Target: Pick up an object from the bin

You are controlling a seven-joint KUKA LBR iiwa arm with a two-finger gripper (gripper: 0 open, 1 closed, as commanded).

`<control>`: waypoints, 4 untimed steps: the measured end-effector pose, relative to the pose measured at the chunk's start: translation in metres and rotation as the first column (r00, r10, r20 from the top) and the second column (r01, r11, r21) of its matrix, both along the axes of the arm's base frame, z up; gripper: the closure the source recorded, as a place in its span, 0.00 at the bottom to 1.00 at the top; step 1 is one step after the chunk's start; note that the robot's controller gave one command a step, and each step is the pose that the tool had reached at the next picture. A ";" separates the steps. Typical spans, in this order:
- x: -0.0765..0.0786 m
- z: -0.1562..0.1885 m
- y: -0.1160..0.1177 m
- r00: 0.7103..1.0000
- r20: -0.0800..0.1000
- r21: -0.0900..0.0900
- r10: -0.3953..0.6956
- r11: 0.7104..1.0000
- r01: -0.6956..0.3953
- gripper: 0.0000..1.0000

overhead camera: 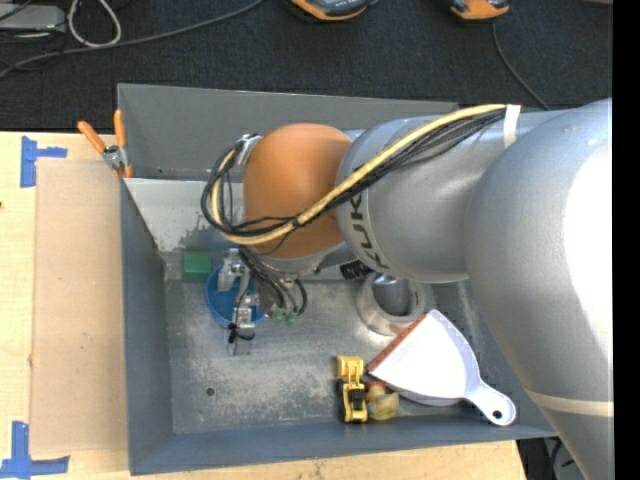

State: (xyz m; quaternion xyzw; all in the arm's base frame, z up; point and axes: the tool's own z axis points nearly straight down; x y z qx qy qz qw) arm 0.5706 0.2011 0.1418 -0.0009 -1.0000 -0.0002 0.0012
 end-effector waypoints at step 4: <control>0.027 -0.071 -0.034 0.981 0.004 0.002 -0.194 0.981 0.194 0.00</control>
Offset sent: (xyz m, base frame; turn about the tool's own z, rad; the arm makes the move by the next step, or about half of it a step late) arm 0.0214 -0.0331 -0.0718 0.1856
